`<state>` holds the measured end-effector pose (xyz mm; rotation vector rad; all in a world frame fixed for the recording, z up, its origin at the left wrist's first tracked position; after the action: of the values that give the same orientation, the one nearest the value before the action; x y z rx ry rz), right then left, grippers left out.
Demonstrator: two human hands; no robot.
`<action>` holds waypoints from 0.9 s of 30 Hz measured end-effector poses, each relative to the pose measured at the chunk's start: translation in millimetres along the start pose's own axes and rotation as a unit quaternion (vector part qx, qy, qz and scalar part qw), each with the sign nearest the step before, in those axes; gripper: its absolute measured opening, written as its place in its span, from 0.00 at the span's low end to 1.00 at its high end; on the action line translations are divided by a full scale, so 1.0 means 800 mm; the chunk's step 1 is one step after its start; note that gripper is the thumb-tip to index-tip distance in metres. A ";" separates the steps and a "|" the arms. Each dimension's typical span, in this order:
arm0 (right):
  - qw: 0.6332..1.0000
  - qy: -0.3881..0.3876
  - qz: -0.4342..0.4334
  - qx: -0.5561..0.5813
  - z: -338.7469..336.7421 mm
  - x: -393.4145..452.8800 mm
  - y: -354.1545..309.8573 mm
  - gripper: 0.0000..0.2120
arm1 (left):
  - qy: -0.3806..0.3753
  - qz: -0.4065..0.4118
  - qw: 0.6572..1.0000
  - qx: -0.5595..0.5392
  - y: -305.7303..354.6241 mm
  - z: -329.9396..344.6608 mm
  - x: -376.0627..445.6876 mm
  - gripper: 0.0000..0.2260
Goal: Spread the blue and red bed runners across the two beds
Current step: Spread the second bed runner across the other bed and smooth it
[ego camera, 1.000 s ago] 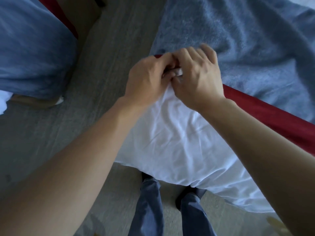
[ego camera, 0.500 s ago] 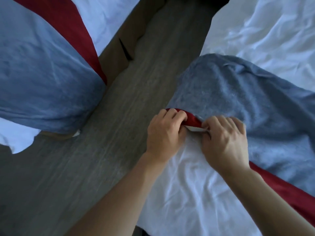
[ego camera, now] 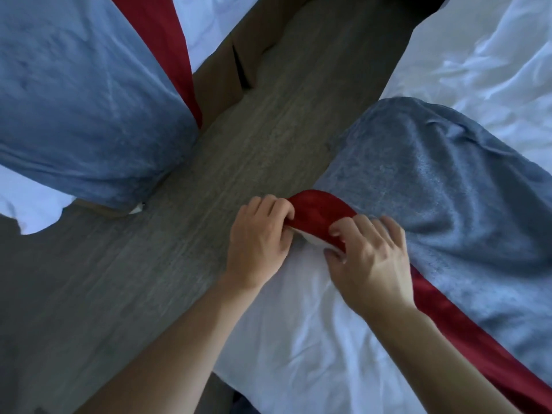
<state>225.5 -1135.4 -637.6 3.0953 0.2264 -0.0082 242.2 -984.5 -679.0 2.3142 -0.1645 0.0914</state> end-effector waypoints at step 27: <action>0.990 0.054 0.129 0.005 0.026 -0.207 0.147 0.23 | -0.172 0.172 0.970 0.017 0.174 0.127 -0.095 0.12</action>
<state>78.5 -1276.2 -652.4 3.1119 -0.1743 0.1660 148.2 -1145.5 -656.2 2.2975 -0.7445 -0.1376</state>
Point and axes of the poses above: each hand's wrist, its own x-axis towards the middle knuckle, its own z-axis out of the palm, y = z × x, the point moved 10 cm from there along x, towards the middle knuckle, and after that the axes turned 14 degrees about -x, right-handed, at the moved point
